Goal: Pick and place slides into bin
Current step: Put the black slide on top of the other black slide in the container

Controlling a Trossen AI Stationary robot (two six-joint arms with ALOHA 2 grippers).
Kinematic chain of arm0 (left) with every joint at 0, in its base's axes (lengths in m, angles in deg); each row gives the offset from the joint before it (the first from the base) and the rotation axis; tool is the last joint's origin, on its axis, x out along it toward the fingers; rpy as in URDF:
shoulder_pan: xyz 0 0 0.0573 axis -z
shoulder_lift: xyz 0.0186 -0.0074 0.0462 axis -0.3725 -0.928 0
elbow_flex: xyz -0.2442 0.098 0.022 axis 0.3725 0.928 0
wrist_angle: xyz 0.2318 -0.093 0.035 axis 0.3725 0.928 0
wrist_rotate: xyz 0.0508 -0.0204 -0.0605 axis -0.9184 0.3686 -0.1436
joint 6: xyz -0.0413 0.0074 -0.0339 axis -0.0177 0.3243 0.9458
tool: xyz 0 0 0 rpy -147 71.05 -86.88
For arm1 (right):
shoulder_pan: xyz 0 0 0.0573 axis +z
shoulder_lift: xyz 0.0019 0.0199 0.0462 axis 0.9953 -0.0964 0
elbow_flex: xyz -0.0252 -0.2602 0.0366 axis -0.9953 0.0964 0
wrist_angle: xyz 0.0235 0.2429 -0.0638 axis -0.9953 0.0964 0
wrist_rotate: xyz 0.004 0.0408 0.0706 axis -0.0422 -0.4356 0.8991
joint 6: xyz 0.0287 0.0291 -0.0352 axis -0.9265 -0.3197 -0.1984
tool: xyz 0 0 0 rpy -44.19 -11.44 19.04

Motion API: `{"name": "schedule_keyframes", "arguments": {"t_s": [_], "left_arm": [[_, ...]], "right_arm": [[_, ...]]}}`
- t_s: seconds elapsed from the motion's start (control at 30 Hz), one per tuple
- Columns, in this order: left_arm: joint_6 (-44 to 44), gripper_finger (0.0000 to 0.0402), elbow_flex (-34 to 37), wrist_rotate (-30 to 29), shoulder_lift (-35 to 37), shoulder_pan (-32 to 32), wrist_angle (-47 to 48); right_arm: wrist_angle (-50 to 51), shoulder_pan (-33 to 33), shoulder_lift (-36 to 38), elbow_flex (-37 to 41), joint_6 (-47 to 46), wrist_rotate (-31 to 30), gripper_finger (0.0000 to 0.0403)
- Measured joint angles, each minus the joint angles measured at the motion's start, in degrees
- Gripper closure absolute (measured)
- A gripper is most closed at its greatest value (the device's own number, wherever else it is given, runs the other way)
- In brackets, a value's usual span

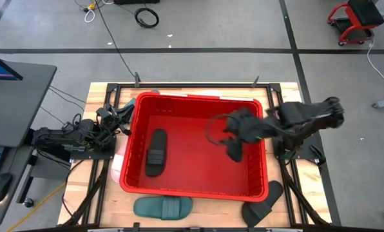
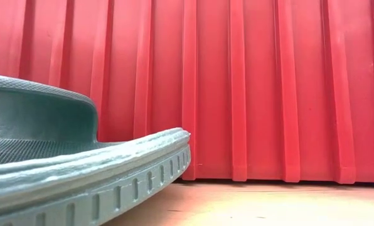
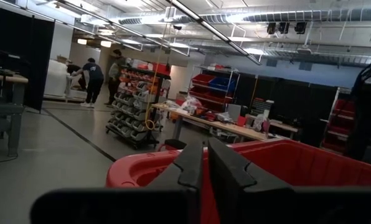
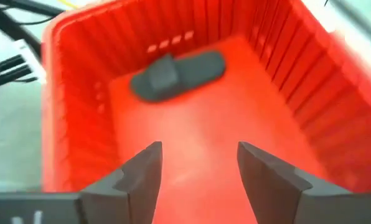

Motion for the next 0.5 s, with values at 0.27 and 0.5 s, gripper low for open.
{"name": "schedule_keyframes", "arguments": {"t_s": [0.27,0.5], "left_arm": [[0.00,0.0361,0.00,0.00,0.00,-0.01,0.00],[0.00,0.0369,0.00,0.00,0.00,-0.01,0.00]], "right_arm": [[6.38,19.39,3.06,0.00,-29.61,-0.05,0.0210],[3.14,34.19,-2.21,0.00,-51.25,0.06,0.0220]]}}
